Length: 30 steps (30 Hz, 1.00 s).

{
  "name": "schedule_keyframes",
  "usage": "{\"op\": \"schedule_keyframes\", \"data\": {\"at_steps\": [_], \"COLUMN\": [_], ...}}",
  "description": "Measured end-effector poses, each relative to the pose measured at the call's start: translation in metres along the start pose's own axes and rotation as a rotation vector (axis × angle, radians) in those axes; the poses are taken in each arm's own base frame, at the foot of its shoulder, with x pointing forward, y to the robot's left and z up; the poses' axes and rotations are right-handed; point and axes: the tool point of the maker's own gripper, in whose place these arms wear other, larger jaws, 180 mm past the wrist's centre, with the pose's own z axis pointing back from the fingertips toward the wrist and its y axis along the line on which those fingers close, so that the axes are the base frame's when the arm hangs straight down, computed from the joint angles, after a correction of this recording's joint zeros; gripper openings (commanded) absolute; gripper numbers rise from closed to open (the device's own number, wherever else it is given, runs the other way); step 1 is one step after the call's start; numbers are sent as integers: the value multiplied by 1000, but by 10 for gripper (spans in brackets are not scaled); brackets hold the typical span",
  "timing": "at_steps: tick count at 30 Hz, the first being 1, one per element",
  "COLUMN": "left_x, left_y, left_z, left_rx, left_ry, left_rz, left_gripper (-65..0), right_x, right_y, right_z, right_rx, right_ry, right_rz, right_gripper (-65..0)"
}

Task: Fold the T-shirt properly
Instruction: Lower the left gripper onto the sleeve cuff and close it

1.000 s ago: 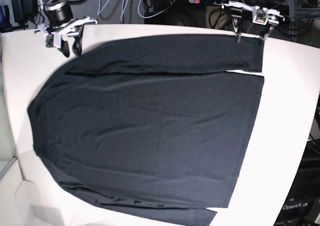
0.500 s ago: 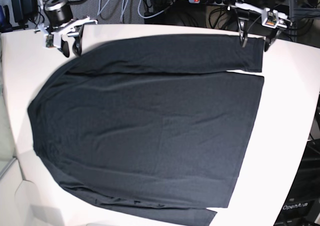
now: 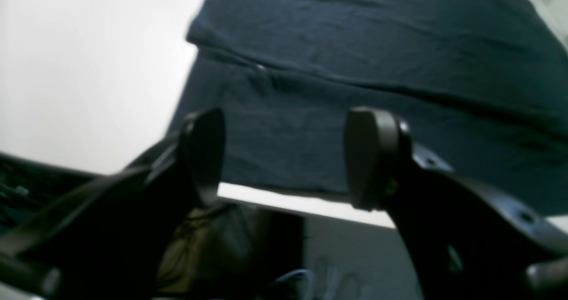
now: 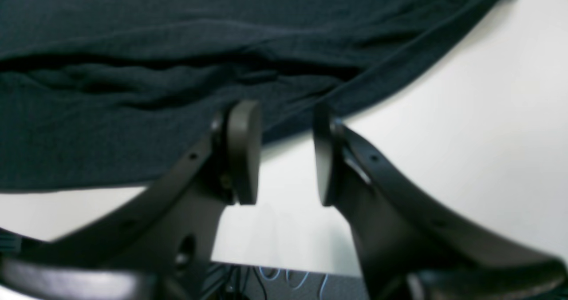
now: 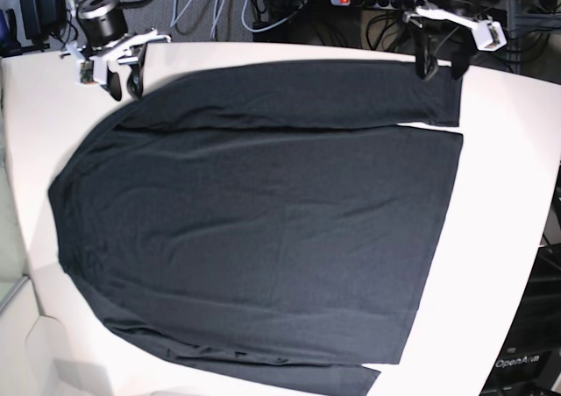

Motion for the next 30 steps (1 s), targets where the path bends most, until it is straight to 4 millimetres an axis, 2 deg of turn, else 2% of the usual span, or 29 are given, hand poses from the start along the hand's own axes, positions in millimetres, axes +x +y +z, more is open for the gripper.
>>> {"op": "schedule_keyframes", "data": {"at_steps": [3, 9, 20, 23, 30], "left_x": [3, 11, 32, 32, 27], "left_y": [-7, 7, 51, 60, 61], "left_z": [0, 3, 20, 19, 15], "left_rx": [-24, -8, 131, 149, 150], "left_ry": [-3, 0, -66, -68, -59], "left_rz": [42, 0, -44, -69, -79], "left_gripper": [-241, -242, -242, -242, -242], "right_x": [0, 0, 0, 0, 0], "right_y": [0, 0, -1, 0, 0], "right_z": [0, 0, 0, 0, 0], "right_rx": [0, 0, -2, -2, -2], "right_ry": [1, 1, 1, 0, 0], "right_rz": [0, 0, 0, -3, -2], "right_gripper": [-435, -435, -435, -435, -435]}}
